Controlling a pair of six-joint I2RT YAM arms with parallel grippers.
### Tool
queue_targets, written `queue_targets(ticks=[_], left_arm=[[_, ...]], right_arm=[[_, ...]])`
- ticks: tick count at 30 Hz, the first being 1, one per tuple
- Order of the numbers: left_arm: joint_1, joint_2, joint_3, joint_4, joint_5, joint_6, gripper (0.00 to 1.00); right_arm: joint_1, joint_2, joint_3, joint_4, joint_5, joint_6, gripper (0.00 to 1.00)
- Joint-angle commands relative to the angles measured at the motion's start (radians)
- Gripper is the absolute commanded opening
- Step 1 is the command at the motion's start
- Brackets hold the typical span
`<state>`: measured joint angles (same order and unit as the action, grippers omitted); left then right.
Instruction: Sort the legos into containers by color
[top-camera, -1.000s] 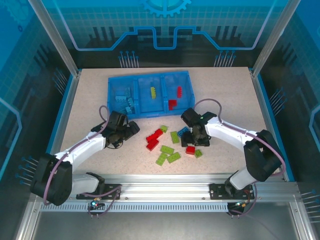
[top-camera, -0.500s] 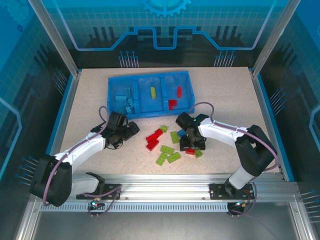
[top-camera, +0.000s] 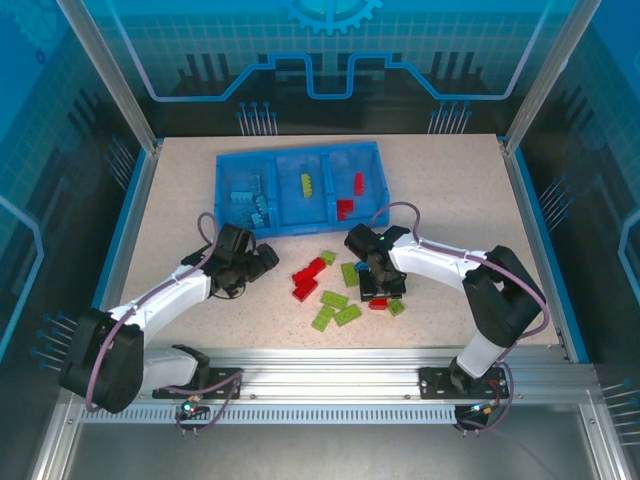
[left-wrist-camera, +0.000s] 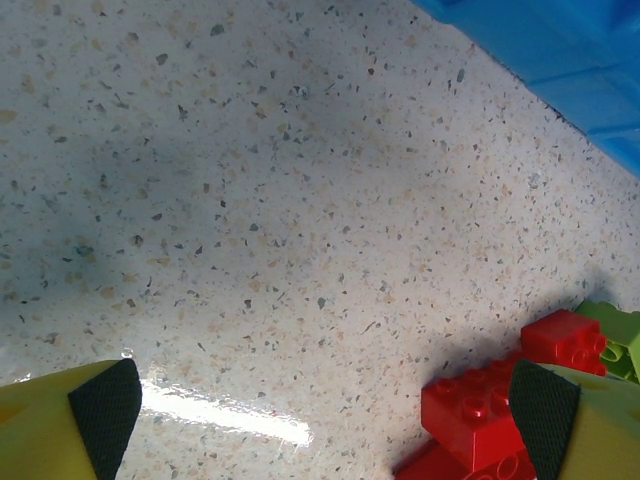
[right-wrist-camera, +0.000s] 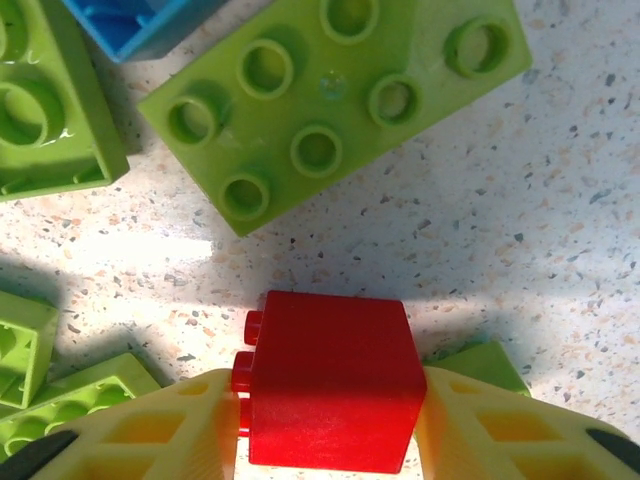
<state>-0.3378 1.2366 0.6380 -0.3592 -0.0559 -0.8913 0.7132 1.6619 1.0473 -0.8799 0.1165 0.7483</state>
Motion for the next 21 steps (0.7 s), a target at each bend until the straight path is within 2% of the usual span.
queue_targets(ticks=[1,3,7,10,21], left_arm=[[-0.007,-0.019,-0.012,0.003,-0.010,-0.009,0.99],[-0.007,-0.019,-0.012,0.004,-0.010,-0.010,0.99],[-0.007,-0.019,-0.012,0.003,-0.009,-0.009,0.99],[-0.007,-0.020,-0.014,0.002,-0.011,-0.009,0.99],[-0.007,-0.023,-0.015,-0.001,-0.012,-0.010,0.99]], right_arm=[[0.015,0.009,0.021,-0.037,0.016,-0.002,0.48],[0.021,0.020,0.028,-0.047,0.023,-0.009,0.55],[0.036,0.038,0.043,-0.060,0.029,-0.015,0.61],[0.040,0.053,0.046,-0.061,0.028,-0.016,0.62],[0.040,0.083,0.065,-0.063,0.045,-0.030,0.47]])
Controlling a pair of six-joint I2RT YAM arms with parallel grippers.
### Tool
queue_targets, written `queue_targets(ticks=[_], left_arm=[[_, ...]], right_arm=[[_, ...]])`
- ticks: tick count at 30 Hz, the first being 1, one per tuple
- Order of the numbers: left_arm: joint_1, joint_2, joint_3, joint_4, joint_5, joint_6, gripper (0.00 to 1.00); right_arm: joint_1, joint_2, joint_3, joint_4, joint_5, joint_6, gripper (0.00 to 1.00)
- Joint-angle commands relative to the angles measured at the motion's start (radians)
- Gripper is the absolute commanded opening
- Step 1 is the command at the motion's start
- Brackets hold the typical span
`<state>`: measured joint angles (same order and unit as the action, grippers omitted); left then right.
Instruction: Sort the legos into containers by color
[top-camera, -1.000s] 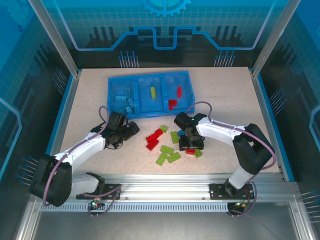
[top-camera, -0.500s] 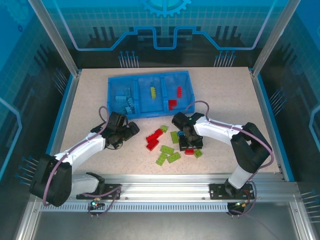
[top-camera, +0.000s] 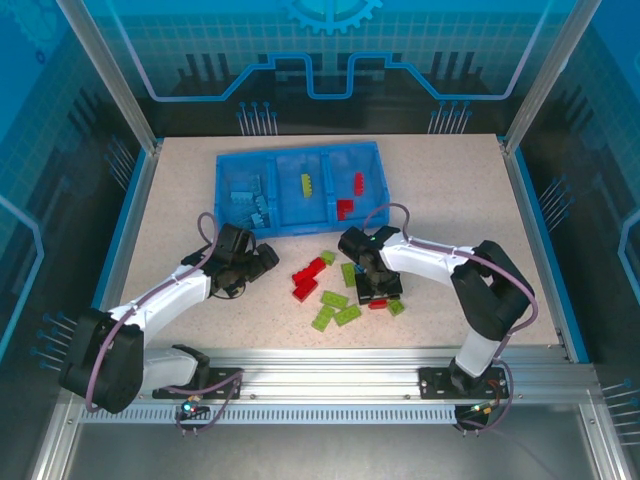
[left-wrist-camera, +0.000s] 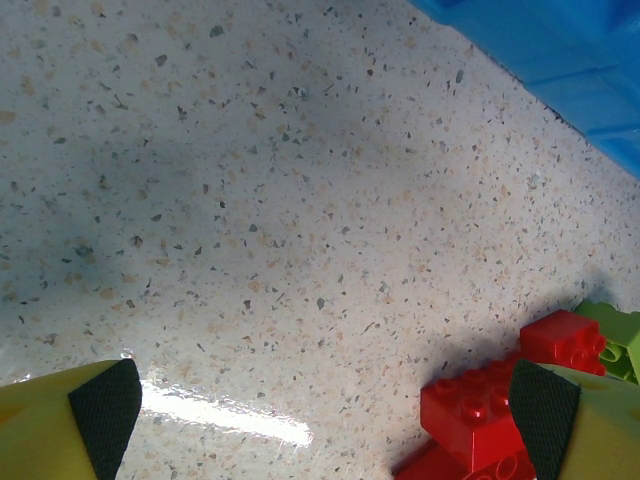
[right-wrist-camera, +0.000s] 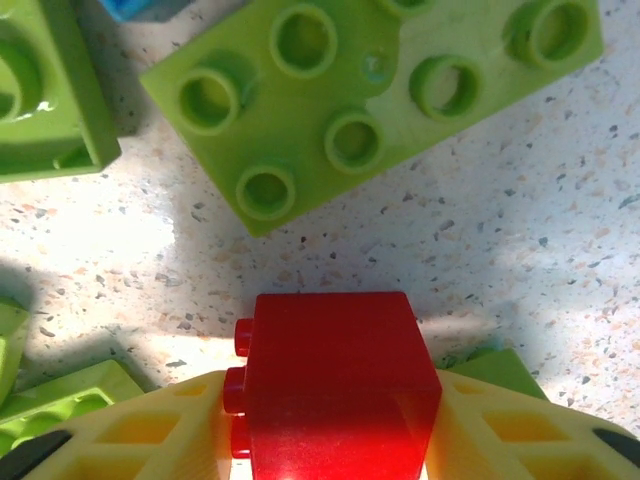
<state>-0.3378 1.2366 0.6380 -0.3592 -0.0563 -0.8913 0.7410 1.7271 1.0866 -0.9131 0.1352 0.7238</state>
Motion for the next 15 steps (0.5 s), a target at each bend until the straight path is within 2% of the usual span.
queue_targets(ticks=[1,5,12,15], left_arm=[[-0.007,-0.023,-0.015,0.000,-0.012,-0.009,0.99],[-0.007,-0.023,-0.015,-0.001,-0.012,-0.009,0.99],[-0.007,-0.023,-0.014,0.000,-0.010,-0.012,0.99],[-0.007,-0.023,-0.016,0.002,-0.010,-0.014,0.99]], right_arm=[[0.012,0.016,0.028,-0.032,0.033,-0.006,0.44],[0.013,-0.022,0.049,-0.051,0.053,-0.013,0.37],[-0.013,-0.126,0.171,-0.067,0.046,-0.094,0.36],[-0.068,-0.155,0.214,0.000,0.021,-0.139,0.37]])
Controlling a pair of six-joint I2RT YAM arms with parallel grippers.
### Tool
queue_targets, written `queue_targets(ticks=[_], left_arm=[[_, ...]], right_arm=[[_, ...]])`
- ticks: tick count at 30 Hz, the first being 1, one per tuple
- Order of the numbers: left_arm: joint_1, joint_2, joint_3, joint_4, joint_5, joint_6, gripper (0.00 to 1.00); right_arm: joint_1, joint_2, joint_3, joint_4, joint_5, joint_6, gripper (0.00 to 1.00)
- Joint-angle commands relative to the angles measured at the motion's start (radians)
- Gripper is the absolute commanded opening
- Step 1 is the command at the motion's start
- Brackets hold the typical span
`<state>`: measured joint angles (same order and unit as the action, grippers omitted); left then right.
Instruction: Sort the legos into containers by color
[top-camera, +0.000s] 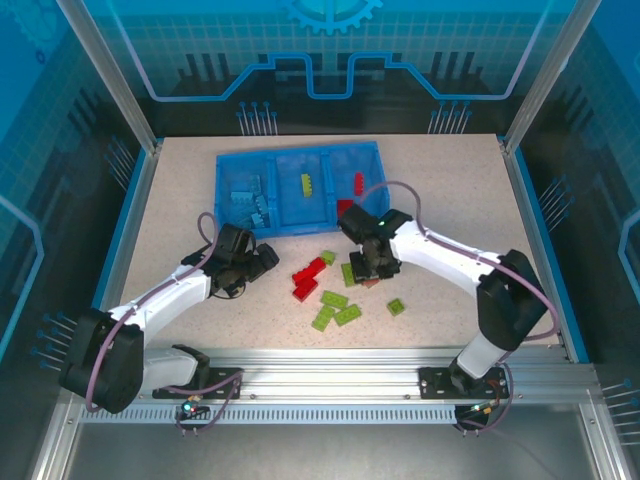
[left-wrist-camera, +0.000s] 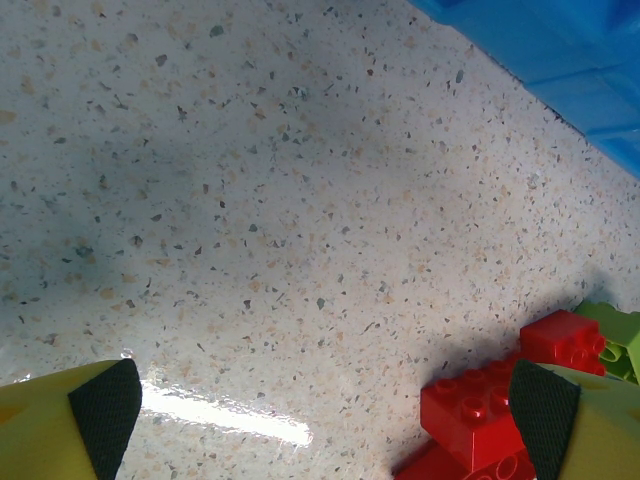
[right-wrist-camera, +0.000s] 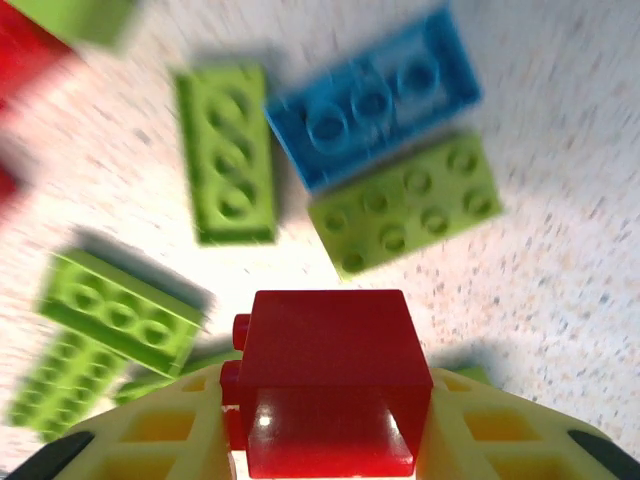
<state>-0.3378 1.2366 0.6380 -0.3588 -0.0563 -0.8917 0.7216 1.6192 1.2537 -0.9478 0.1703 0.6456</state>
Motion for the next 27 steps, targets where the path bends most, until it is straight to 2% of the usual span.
queue_targets(ticks=[1,3,8,14,21,22,25,27], left_arm=[[-0.007,-0.023,-0.017,0.003,-0.007,-0.014,0.99],[-0.007,-0.022,-0.021,0.005,-0.001,-0.017,0.99],[-0.017,-0.021,-0.031,0.020,0.013,-0.026,0.99],[-0.042,-0.006,-0.035,0.030,0.015,-0.041,0.99],[-0.056,0.009,-0.029,0.030,0.012,-0.039,0.99],[-0.056,0.010,-0.028,0.028,0.010,-0.038,0.99],[-0.057,0.019,-0.024,0.031,0.010,-0.036,0.99],[-0.058,0.026,-0.019,0.030,0.012,-0.035,0.99]], right_arm=[[-0.081,-0.051,0.054,0.071,-0.041,-0.071,0.37],[-0.148,-0.045,0.068,0.138,-0.085,-0.089,0.37],[-0.260,0.068,0.193,0.236,-0.095,-0.152,0.37],[-0.295,0.298,0.440,0.201,-0.086,-0.197,0.37],[-0.321,0.454,0.572,0.184,-0.061,-0.176,0.40],[-0.321,0.465,0.582,0.185,-0.058,-0.176,0.43],[-0.321,0.487,0.608,0.182,-0.085,-0.190,0.60],[-0.317,0.486,0.615,0.173,-0.097,-0.197,0.76]])
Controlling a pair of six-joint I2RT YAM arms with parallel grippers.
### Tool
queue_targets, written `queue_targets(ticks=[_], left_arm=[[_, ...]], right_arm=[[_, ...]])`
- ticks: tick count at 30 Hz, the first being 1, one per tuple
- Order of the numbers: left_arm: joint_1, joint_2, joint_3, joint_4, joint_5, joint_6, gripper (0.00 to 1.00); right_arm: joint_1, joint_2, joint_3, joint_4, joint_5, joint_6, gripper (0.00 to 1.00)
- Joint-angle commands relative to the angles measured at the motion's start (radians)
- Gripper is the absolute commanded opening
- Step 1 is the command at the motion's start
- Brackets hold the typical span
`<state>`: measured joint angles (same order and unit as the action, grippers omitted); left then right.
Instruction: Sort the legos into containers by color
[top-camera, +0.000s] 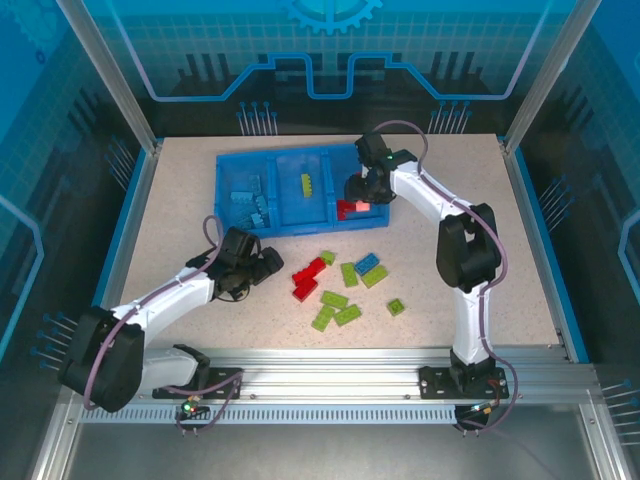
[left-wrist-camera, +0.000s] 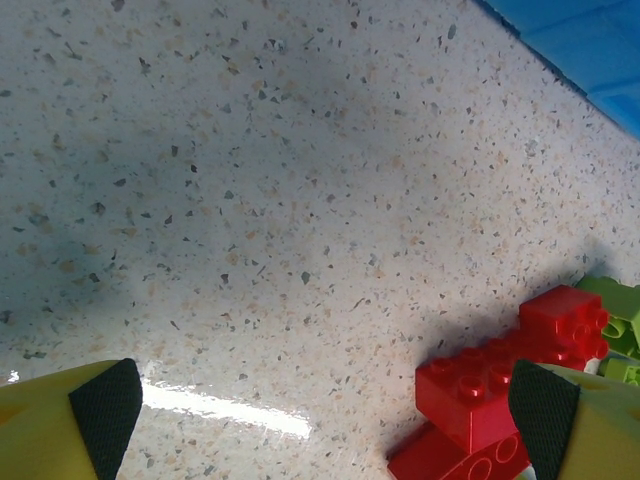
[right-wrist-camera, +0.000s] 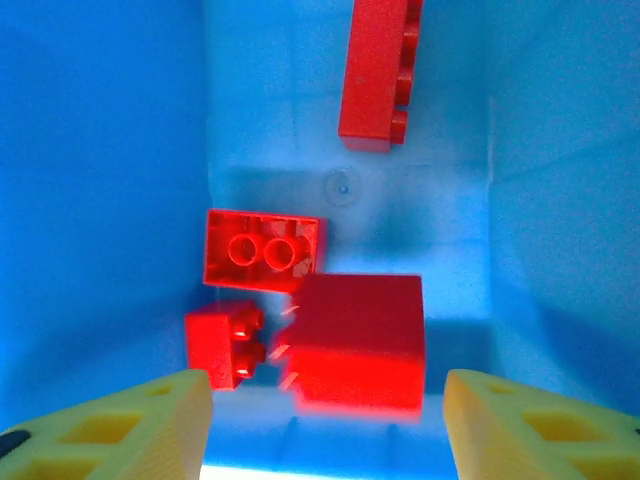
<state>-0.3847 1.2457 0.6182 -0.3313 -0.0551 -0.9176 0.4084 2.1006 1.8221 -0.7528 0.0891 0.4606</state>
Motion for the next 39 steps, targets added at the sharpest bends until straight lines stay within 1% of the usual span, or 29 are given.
queue_targets(ticks=[1,3,5,9,13,15,19,22,27,35,39], left_arm=[[-0.010,0.019,0.003,0.003,0.012,-0.009,0.99],[-0.012,0.021,0.004,0.003,0.011,-0.009,0.99],[-0.013,0.023,0.005,0.005,0.009,-0.010,0.99],[-0.016,0.026,0.008,0.002,0.007,-0.004,0.99],[-0.018,0.029,0.021,-0.010,0.001,0.005,0.99],[-0.019,0.028,0.026,-0.015,-0.003,0.009,0.99],[-0.017,0.026,0.031,-0.018,-0.009,0.012,0.99],[-0.018,0.026,0.032,-0.021,-0.011,0.008,0.99],[-0.019,0.019,0.033,-0.039,-0.024,0.000,0.99],[-0.011,-0.008,0.036,-0.078,-0.069,0.005,0.99],[0.011,-0.013,0.040,-0.084,-0.057,0.010,0.99]], right_arm=[[0.001,-0.005,0.040,-0.025,-0.016,-0.016,0.80],[0.011,-0.045,0.006,-0.019,-0.017,-0.019,0.83],[0.026,-0.114,-0.066,0.005,0.000,-0.025,0.87],[0.058,-0.260,-0.240,0.061,0.016,-0.088,0.88],[0.084,-0.390,-0.472,0.118,0.007,-0.245,0.92],[0.081,-0.434,-0.582,0.151,0.016,-0.337,0.93],[0.075,-0.485,-0.729,0.193,-0.068,-0.487,0.95],[0.084,-0.484,-0.759,0.204,-0.100,-0.542,0.96],[0.097,-0.435,-0.749,0.216,-0.124,-0.573,0.96],[0.130,-0.341,-0.710,0.203,-0.099,-0.585,0.93],[0.133,-0.313,-0.682,0.200,-0.079,-0.570,0.91]])
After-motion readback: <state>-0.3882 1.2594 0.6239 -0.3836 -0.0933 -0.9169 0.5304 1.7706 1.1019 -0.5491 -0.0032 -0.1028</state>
